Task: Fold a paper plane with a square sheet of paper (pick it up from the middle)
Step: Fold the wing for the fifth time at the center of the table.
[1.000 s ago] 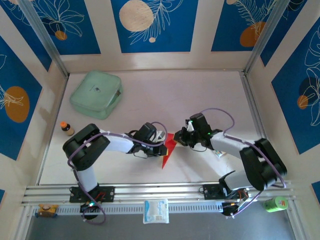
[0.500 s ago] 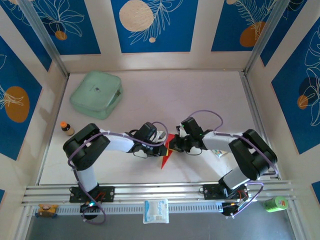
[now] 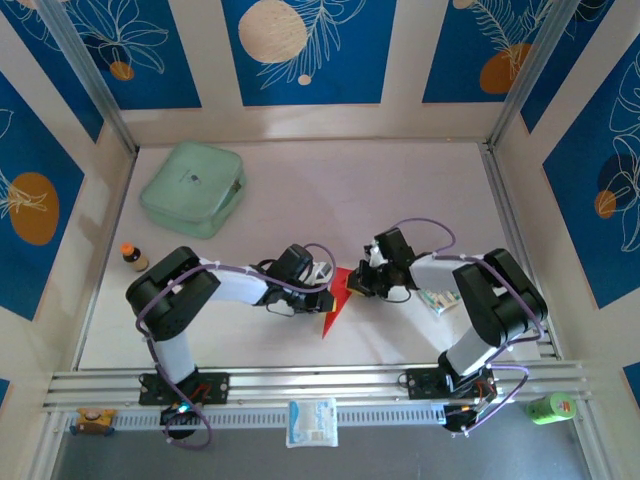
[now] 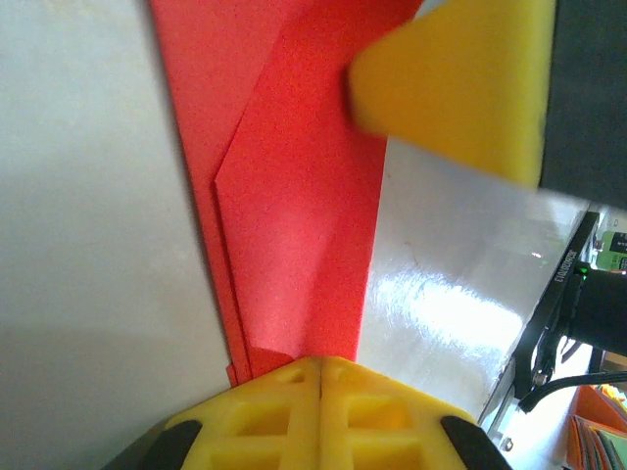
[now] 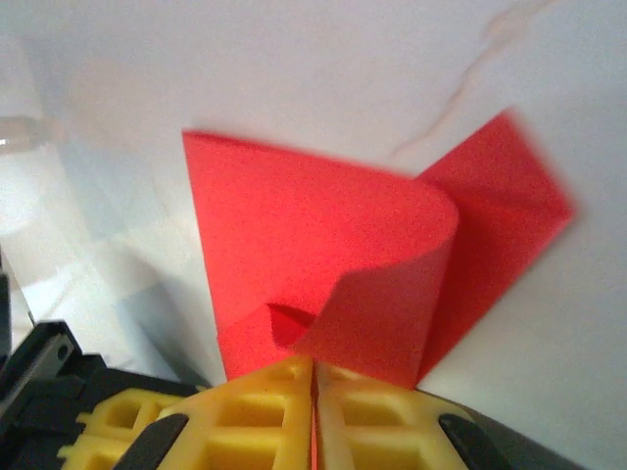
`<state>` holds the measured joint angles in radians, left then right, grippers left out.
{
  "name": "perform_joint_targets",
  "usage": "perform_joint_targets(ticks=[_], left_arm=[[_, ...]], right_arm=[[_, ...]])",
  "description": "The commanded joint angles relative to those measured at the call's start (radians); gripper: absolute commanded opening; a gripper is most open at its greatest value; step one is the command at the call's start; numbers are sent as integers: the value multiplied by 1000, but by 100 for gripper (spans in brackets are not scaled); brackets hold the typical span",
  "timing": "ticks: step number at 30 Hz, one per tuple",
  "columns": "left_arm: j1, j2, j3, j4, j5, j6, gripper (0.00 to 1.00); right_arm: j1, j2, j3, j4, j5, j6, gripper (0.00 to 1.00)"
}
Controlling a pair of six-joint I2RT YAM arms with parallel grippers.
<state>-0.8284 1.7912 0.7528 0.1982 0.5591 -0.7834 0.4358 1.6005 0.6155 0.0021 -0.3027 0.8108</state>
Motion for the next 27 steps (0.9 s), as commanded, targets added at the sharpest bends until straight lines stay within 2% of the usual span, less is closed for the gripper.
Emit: perform_joint_targets(ticks=[1, 6, 11, 18, 27], left_arm=[[5, 63, -62, -174, -28, 9, 0], [5, 61, -59, -175, -29, 8, 0], [5, 63, -56, -174, -29, 6, 0], [4, 63, -55, -164, -27, -3, 0], [4, 66, -58, -171, -25, -1, 0]], right_arm=[[-51, 19, 28, -38, 65, -21, 10], [-66, -36, 25, -27, 29, -23, 11], [-7, -100, 25, -10, 0, -13, 11], [68, -7, 43, 3, 23, -11, 11], [-81, 76, 38, 32, -13, -61, 11]])
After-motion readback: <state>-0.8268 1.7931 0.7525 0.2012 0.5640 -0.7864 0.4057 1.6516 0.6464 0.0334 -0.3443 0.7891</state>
